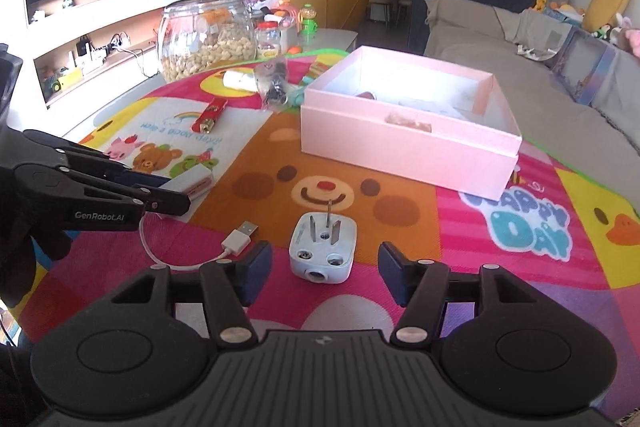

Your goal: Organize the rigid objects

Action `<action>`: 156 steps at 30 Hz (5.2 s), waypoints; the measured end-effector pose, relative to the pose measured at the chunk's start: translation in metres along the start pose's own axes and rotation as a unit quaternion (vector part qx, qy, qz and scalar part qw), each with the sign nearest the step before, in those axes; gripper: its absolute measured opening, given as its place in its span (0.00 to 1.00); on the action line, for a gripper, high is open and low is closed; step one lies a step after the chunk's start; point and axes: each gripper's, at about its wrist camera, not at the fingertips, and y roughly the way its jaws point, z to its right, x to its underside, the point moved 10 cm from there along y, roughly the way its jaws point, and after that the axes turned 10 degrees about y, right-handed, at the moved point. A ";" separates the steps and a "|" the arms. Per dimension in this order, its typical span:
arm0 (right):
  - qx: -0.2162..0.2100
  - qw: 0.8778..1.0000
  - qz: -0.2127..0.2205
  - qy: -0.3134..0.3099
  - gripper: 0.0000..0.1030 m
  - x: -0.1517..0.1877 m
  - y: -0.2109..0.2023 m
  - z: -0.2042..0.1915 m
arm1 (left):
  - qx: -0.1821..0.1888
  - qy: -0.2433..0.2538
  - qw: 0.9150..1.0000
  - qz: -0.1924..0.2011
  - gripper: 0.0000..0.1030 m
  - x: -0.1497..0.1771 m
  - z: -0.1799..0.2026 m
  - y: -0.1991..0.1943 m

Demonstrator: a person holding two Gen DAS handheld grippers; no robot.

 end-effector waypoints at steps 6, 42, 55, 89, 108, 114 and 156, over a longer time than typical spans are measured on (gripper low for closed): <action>0.019 0.999 -0.027 0.002 0.61 0.013 0.018 0.003 | 0.009 -0.019 1.000 -0.021 0.25 -0.001 -0.004 0.003; 0.042 0.979 0.198 0.030 0.38 -0.176 -0.076 0.056 | 0.046 0.080 0.970 0.223 0.24 -0.217 0.012 -0.080; 0.037 0.985 0.161 0.045 0.60 -0.197 -0.001 0.087 | 0.115 -0.011 0.977 0.180 0.25 -0.293 0.000 0.033; 0.001 0.995 0.047 -0.083 0.67 -0.140 0.068 -0.045 | -0.033 -0.129 0.991 -0.018 0.24 -0.057 -0.116 0.070; -0.007 0.990 -0.089 -0.113 0.49 -0.182 0.227 -0.125 | 0.019 -0.164 0.985 0.045 0.25 -0.010 -0.107 0.025; 0.031 0.990 -0.106 -0.089 0.51 -0.241 0.235 -0.088 | 0.022 -0.168 0.982 0.079 0.25 -0.004 -0.106 0.022; 0.004 0.987 -0.083 -0.138 0.57 -0.072 0.084 -0.075 | 0.023 -0.202 0.977 0.069 0.23 -0.003 -0.111 0.024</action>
